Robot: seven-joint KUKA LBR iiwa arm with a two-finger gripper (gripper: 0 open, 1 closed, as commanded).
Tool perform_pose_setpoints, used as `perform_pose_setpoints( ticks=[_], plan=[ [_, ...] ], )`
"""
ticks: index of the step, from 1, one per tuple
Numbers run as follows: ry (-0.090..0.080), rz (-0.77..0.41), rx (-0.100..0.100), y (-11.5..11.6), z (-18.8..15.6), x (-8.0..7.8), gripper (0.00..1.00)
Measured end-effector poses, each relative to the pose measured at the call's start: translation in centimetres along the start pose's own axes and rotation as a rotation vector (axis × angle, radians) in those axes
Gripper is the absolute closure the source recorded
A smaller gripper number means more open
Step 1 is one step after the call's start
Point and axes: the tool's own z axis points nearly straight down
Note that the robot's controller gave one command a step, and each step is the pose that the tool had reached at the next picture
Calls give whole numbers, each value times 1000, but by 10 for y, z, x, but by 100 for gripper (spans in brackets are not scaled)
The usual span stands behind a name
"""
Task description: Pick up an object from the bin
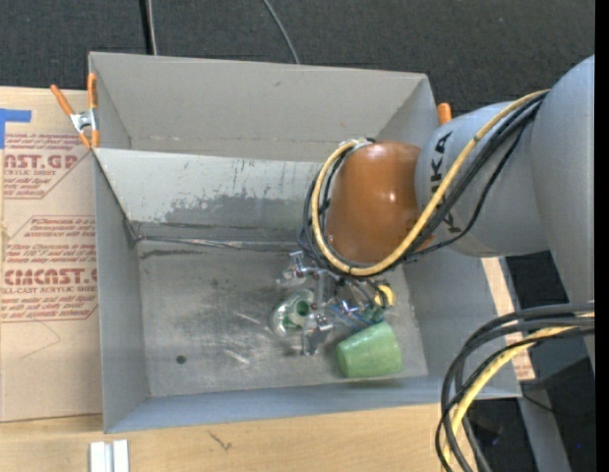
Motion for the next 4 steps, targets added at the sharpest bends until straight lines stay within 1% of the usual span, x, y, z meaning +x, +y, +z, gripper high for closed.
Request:
perform_pose_setpoints(
  ticks=[1,2,3,4],
  plan=[
    [1,60,-1,-19,1,1,0],
    [-2,54,1,-1,27,-15,0],
    [-12,177,-1,2,26,-7,0],
    [-17,177,-2,2,23,-9,100]
  ],
)
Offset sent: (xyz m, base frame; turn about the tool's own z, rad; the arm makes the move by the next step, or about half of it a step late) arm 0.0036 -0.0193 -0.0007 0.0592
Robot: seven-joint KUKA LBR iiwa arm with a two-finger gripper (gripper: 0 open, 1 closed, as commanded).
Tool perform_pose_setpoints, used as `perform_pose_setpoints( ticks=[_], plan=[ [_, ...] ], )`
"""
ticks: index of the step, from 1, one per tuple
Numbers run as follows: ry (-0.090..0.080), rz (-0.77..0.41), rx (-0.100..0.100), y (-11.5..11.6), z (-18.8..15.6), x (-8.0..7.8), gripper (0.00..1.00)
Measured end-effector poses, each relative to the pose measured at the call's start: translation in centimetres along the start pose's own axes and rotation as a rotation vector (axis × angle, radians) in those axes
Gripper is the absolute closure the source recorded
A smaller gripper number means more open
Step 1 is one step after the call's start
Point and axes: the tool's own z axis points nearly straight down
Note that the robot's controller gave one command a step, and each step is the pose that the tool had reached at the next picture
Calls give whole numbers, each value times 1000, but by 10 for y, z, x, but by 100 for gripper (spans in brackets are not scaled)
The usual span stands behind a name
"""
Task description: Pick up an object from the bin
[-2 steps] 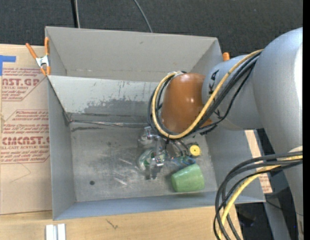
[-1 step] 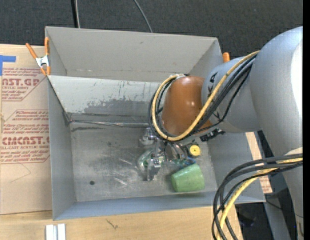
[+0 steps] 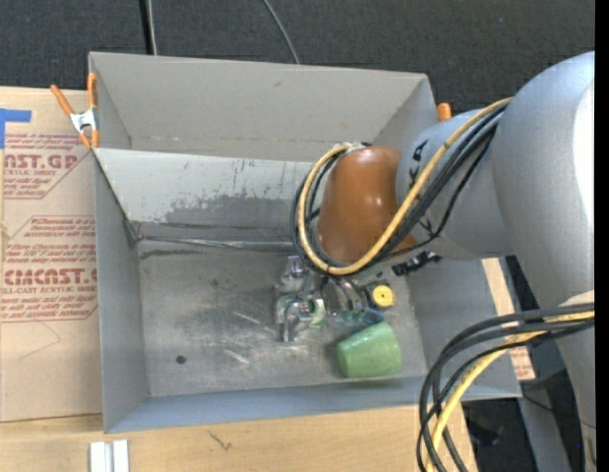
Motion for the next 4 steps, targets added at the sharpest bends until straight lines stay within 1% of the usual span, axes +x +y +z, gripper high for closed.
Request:
perform_pose_setpoints(
  ticks=[1,2,3,4],
  plan=[
    [15,0,2,1,-30,-2,100],
    [17,-1,2,2,-38,-2,100],
    [16,-1,2,3,-57,-3,100],
    [17,-2,2,4,-65,-3,100]
  ],
)
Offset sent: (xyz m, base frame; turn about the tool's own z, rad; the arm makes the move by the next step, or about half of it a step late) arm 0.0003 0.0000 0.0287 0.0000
